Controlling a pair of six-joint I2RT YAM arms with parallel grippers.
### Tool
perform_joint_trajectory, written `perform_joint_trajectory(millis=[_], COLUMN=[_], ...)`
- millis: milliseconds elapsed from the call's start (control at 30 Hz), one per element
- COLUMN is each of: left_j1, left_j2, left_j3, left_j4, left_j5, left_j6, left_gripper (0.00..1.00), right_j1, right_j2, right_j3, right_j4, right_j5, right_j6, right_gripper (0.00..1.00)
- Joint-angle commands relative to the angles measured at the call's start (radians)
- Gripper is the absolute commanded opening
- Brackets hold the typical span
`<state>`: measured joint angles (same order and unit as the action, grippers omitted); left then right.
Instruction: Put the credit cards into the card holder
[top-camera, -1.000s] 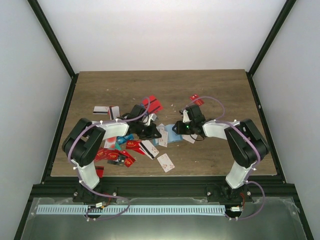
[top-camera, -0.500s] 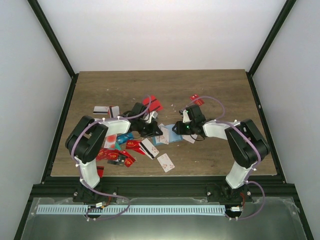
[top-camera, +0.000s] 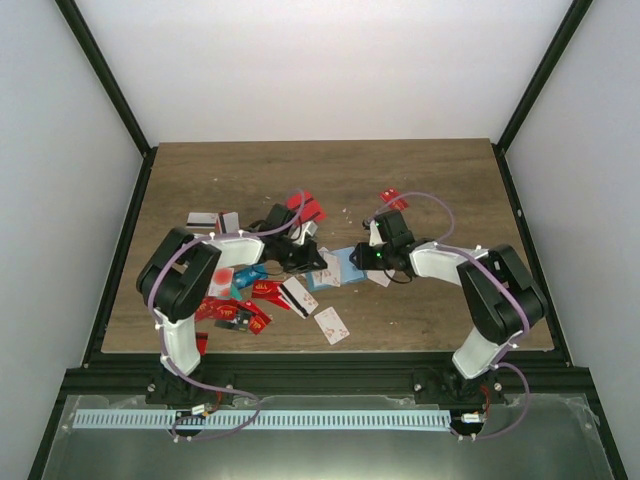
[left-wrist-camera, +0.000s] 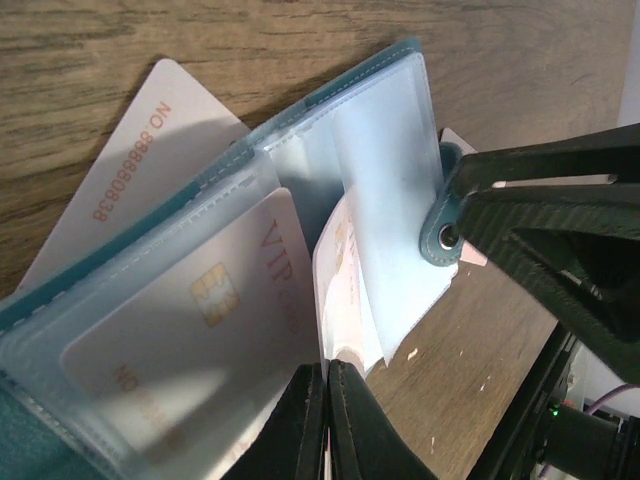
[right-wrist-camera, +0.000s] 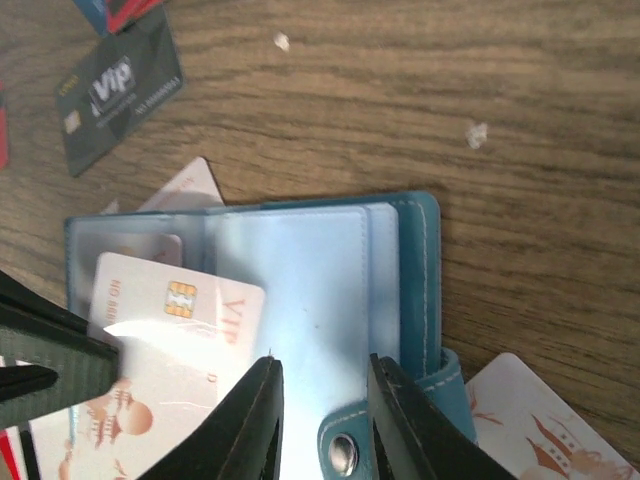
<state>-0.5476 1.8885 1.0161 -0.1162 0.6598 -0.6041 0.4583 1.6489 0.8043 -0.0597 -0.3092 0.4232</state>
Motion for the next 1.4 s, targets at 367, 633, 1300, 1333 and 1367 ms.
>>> perform_joint_trajectory(millis=[367,633,1300,1333,1367], left_j1=[0.012,0.015,0.003,0.002,0.002], left_j2=[0.064,0.094,0.103,0.103,0.103], left_j3=[0.069,0.1,0.047,0.046,0.046], left_j4=[-0.01,0.0,0.072,0.071,0.07], left_j5=[-0.012,-0.001,0.016,0.018,0.02], left_j6=[0.003,-0.01,-0.045,-0.044,-0.041], left_gripper=[0.04,0.04,0.04,0.04,0.04], right_j1=[-0.007,-0.007,-0.007,-0.007,-0.007], right_j2=[0.033,0.026,-0.011,0.001,0.011], right_j3=[-0.011,-0.018,-0.024,-0.027,-0.031], right_j4=[-0.01,-0.015,-0.089,-0.084,-0.082], right_j5=[-0.02,-0.038,0.09,0.072,0.054], right_j6=[-0.013,-0.009,-0.015,-0.014,-0.013], right_gripper=[0.23,0.23,0.23,0.23,0.22])
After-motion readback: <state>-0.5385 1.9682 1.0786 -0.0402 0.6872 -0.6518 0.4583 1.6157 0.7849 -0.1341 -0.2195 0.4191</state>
